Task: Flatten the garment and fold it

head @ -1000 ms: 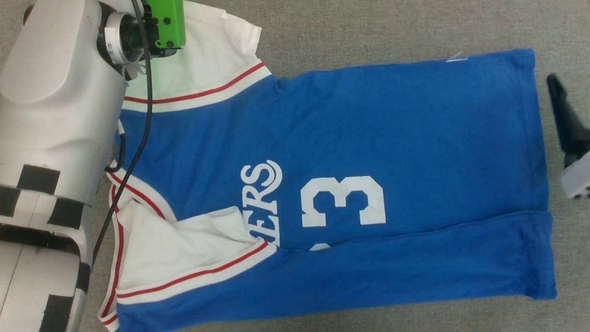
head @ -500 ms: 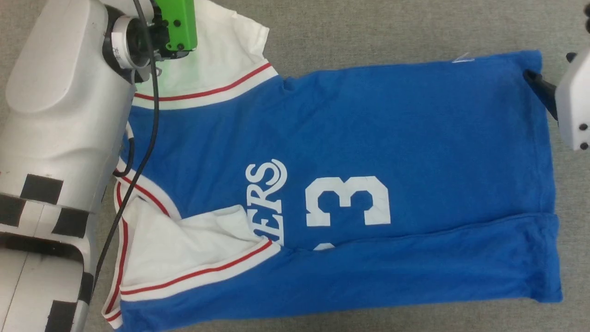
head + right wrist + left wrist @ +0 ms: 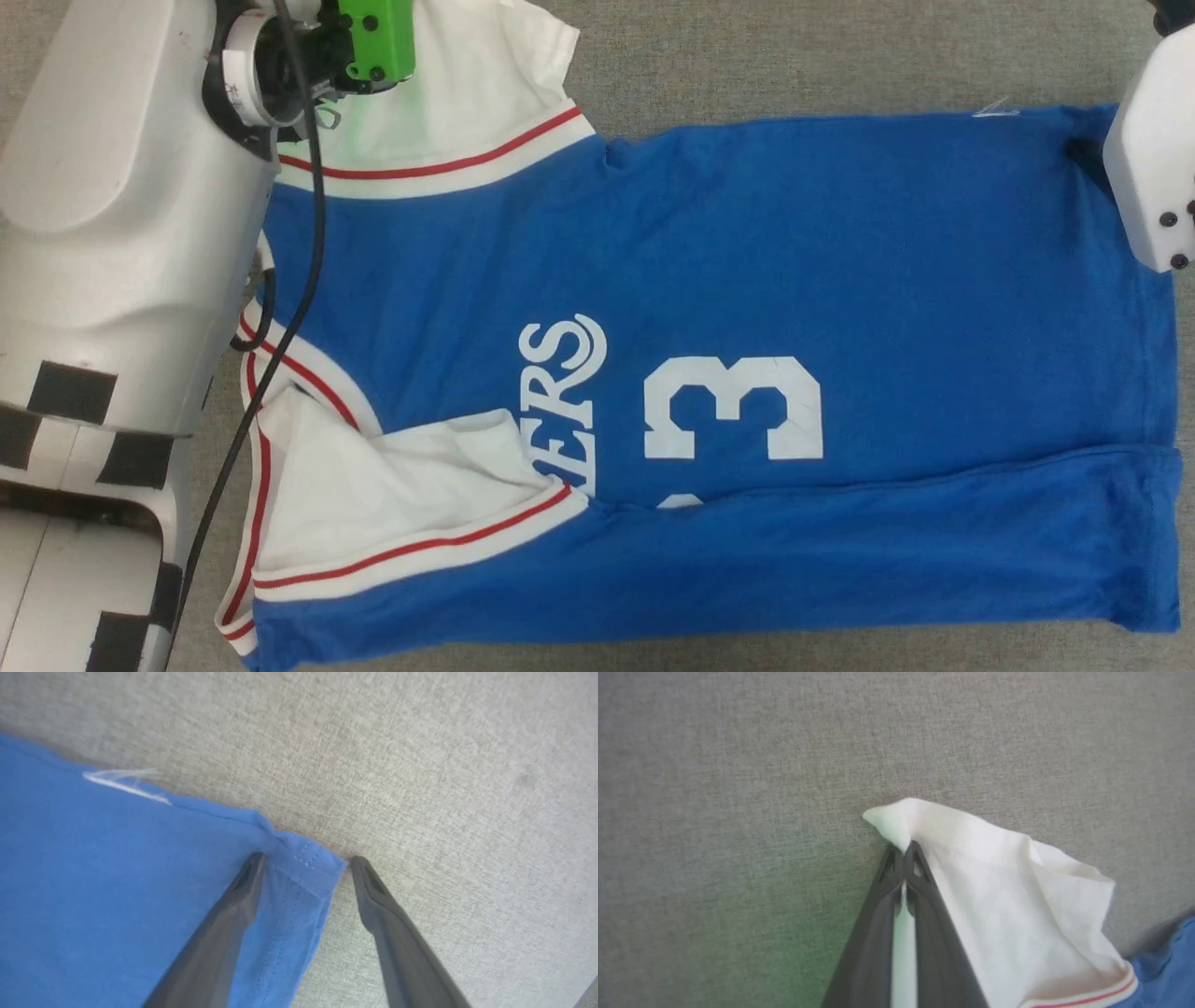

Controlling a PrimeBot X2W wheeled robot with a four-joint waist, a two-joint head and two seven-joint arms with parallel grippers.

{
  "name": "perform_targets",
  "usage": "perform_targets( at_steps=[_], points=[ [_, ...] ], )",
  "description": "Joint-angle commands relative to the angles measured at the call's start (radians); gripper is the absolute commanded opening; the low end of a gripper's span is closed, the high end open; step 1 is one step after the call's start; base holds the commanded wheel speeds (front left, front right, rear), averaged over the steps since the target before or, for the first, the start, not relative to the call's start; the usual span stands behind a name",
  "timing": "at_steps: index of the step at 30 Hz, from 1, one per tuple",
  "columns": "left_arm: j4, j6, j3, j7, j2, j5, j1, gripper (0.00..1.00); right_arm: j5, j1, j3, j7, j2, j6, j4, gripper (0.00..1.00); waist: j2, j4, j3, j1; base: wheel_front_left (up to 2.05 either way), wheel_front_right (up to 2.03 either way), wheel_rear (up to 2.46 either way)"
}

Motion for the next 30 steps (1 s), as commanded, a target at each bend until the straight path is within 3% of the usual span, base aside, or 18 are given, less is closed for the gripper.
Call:
perform_targets(
  at_steps=[1, 10, 20, 30],
  points=[
    [-0.002, 0.006, 0.003, -0.006, 0.01, -0.008, 0.031, 0.0, 0.013, 0.033, 0.027, 0.012, 0.016, -0.001, 0.034, 0.0, 0.0, 0.0, -0.004, 0.0, 0.0, 0.0, 0.0],
    [-0.047, -0.006, 0.024, -0.041, 0.02, -0.038, 0.077, 0.0, 0.009, 0.056, -0.014, -0.055, 0.019, -0.001, 0.042, 0.0, 0.0, 0.001, -0.074, 0.0, 0.0, 0.0, 0.0],
    [-0.178, -0.045, 0.065, -0.116, 0.066, -0.087, 0.217, 0.0, 0.022, 0.182, -0.078, -0.204, 0.058, -0.001, 0.077, 0.0, 0.0, 0.013, -0.276, 0.0, 0.0, 0.0, 0.0],
    [-0.408, -0.011, 0.119, -0.146, 0.131, -0.159, 0.514, 0.0, 0.034, 0.381, -0.162, -0.274, 0.096, -0.001, 0.069, 0.0, 0.0, 0.019, -0.439, 0.0, 0.0, 0.0, 0.0]
  ],
)
